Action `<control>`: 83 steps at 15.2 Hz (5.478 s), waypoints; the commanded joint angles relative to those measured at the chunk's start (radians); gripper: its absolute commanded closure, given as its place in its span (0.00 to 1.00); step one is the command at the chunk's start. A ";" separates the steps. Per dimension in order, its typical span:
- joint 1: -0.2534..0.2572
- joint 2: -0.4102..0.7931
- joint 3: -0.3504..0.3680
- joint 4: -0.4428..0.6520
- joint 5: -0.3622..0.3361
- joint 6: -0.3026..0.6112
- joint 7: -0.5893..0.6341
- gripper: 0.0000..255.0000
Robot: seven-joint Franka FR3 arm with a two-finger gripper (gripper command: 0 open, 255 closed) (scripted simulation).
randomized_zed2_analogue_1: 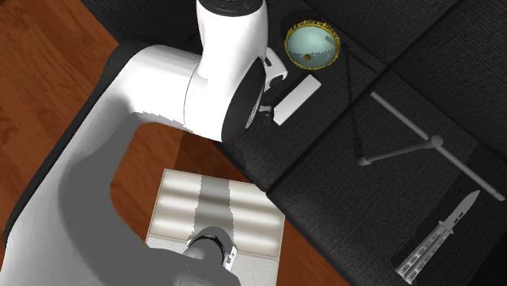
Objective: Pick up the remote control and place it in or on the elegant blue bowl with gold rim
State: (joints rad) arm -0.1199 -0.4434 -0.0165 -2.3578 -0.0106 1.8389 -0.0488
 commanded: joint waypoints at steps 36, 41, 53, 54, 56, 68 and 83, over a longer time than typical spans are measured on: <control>-0.121 0.679 -0.094 0.319 0.003 0.451 0.142 1.00; -0.121 0.679 -0.094 0.320 0.003 0.451 0.142 1.00; -0.119 0.618 -0.096 0.366 -0.004 0.343 0.144 1.00; -0.119 0.612 -0.096 0.373 -0.005 0.331 0.144 1.00; -0.118 0.600 -0.096 0.386 -0.006 0.306 0.145 1.00; -0.117 0.548 -0.096 0.485 -0.011 0.155 0.145 1.00; -0.115 0.744 -0.089 0.892 0.010 -0.057 0.150 1.00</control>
State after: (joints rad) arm -0.2345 0.2467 -0.1071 -1.5361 -0.0061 1.7980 0.0994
